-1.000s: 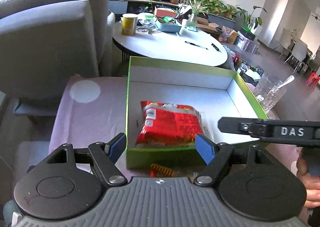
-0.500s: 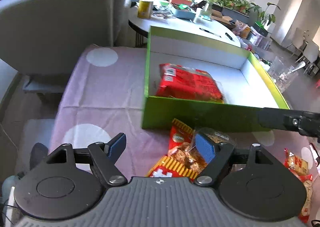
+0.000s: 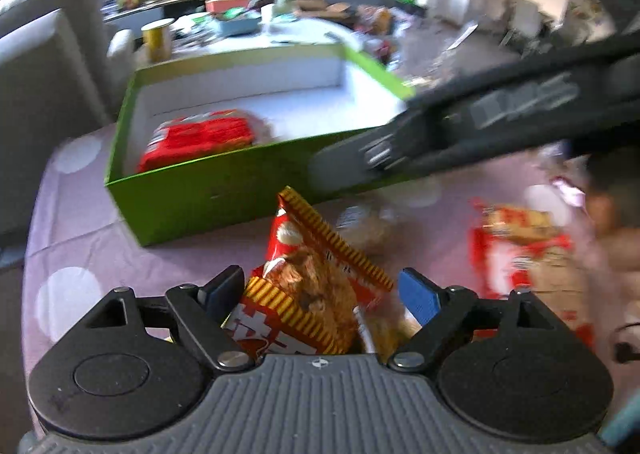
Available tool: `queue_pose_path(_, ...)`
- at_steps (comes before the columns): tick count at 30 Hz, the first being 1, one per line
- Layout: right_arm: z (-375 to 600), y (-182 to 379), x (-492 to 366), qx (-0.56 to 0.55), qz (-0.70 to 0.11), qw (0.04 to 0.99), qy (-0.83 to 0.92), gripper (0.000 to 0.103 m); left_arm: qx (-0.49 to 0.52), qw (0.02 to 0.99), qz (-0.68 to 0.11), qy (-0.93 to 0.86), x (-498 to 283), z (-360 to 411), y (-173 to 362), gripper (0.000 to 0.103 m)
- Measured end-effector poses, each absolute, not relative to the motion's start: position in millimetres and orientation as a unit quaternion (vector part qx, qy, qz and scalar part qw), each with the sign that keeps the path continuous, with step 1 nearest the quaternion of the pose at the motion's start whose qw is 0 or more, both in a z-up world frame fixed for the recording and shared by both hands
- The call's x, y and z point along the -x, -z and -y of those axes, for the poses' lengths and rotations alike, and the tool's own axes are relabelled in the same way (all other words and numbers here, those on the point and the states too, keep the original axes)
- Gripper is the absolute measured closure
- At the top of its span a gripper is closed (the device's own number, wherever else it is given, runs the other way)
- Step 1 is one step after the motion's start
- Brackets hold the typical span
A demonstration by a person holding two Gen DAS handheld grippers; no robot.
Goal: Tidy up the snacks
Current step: 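Grasp the yellow-and-red chip bag with both grippers, then lift the chip bag with both grippers and carry it over the box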
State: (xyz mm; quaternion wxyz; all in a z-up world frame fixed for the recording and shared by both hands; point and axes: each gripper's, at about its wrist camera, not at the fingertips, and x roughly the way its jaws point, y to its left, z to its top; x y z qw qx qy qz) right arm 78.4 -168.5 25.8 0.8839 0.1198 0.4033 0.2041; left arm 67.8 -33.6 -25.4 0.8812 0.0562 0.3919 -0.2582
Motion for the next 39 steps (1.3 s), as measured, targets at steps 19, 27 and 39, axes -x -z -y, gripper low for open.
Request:
queue_pose_path(19,153.8,17.4,-90.7,-0.139,-0.477,0.831,-0.251,0.022,0.064,0.885,-0.442,0.133,-44.4,-47.2,32.4,0.021)
queue_pose_path(27,149.6,19.9,-82.3,-0.140,-0.490,0.823,-0.252,0.022,0.074,0.880,-0.442,0.155,-53.7,-38.4,38.1,0.021)
queue_pose_path(39,154.3,9.6,-76.1,-0.145,-0.496,0.823,-0.237,0.025,0.050,0.876,-0.451,0.162,-61.2,-29.6,41.5,0.015)
